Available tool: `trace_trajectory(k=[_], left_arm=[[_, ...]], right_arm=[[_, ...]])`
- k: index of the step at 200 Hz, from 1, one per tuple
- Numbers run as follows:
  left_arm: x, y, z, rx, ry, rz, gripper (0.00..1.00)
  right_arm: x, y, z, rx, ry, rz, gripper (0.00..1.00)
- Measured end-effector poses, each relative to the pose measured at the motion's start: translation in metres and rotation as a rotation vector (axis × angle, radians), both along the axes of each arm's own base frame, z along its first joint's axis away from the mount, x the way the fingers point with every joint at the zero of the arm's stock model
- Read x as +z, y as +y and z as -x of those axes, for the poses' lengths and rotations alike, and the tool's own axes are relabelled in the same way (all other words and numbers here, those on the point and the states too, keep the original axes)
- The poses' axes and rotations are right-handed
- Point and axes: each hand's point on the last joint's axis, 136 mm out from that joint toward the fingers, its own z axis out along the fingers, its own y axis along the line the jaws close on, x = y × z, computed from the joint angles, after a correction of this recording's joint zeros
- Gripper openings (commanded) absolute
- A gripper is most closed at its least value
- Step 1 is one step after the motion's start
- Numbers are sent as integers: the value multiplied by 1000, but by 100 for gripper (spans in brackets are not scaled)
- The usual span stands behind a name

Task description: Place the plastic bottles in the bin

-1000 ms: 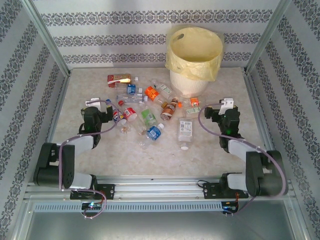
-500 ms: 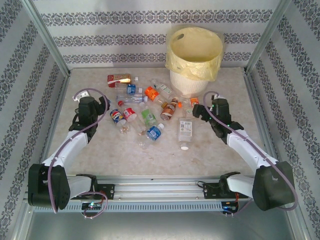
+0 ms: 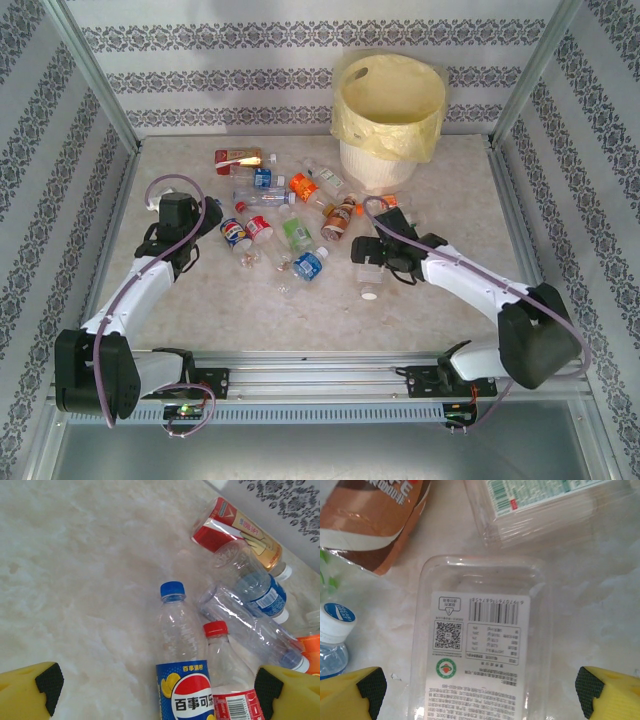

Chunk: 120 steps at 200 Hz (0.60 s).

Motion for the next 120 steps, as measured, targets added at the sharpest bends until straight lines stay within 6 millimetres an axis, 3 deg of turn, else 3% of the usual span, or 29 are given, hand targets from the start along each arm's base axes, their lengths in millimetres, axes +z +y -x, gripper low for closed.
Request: trace_trajectory(k=[37,120], left_arm=[[-3,2,4,24,16,7,99],[-8,10,13,64,39,-15,99]], right_arm=[[-12,10,3,8,61,84,98],[-36,1,7,-85,149,208,98]])
